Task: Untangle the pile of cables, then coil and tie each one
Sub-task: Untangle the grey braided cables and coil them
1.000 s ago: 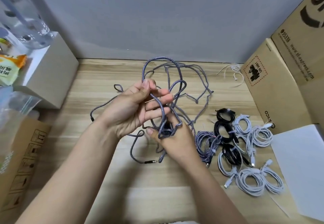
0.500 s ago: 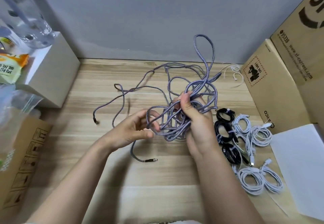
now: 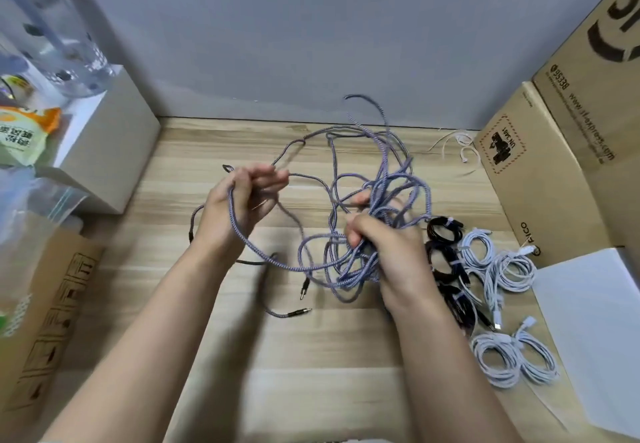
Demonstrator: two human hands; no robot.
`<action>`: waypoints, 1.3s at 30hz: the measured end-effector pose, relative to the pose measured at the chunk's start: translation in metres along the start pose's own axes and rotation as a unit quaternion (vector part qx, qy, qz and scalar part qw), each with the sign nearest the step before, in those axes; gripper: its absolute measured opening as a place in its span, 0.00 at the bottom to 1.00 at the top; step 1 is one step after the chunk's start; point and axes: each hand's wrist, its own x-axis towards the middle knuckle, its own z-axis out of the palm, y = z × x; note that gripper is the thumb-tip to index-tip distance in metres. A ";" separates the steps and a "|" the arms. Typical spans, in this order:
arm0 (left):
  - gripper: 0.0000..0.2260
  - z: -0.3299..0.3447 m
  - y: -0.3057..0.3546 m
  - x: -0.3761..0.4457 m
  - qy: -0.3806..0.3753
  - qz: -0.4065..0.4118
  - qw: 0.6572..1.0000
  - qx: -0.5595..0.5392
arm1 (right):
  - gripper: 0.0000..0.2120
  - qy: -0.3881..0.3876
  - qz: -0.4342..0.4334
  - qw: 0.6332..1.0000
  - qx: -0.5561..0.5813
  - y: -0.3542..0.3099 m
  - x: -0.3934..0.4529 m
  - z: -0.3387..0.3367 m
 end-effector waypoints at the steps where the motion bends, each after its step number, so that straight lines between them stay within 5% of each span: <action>1: 0.16 0.008 0.008 -0.003 -0.019 -0.005 0.999 -0.038 | 0.12 -0.009 0.014 1.000 -0.019 0.005 -0.001 0.001; 12: 0.21 0.043 0.016 -0.034 -0.155 -0.031 0.963 -0.220 | 0.14 -0.033 0.051 0.996 -0.059 0.023 -0.009 0.004; 15: 0.16 0.044 0.013 -0.039 -0.141 -0.005 0.982 -0.127 | 0.09 0.017 0.046 0.998 -0.028 0.023 -0.009 0.001; 17: 0.11 0.037 0.005 -0.040 -0.115 0.061 0.991 0.035 | 0.09 0.076 0.049 0.996 0.018 0.024 -0.007 -0.007; 20: 0.09 0.001 -0.031 -0.040 -0.092 0.199 0.903 0.368 | 0.08 0.141 0.055 0.986 0.069 0.018 -0.002 -0.024; 22: 0.11 -0.033 -0.067 -0.048 -0.088 0.207 0.832 0.507 | 0.09 0.158 0.059 0.984 0.049 0.014 -0.001 -0.035; 25: 0.20 -0.060 -0.111 -0.075 -0.152 0.172 0.755 0.615 | 0.13 0.174 0.070 0.982 0.016 0.013 0.002 -0.045; 29: 0.21 -0.042 -0.146 -0.069 -0.250 0.223 0.639 0.693 | 0.12 0.152 0.083 0.984 0.041 0.024 0.012 -0.045; 32: 0.19 -0.011 -0.152 -0.035 -0.276 0.240 0.599 0.713 | 0.14 0.127 0.096 0.986 0.058 0.033 0.020 -0.044; 35: 0.19 0.009 -0.158 0.006 -0.292 0.218 0.598 0.714 | 0.18 0.125 0.118 0.984 0.056 0.039 0.026 -0.044; 39: 0.28 0.023 -0.159 0.069 -0.205 0.120 0.598 0.765 | 0.28 0.129 0.125 0.983 0.046 0.046 0.031 -0.046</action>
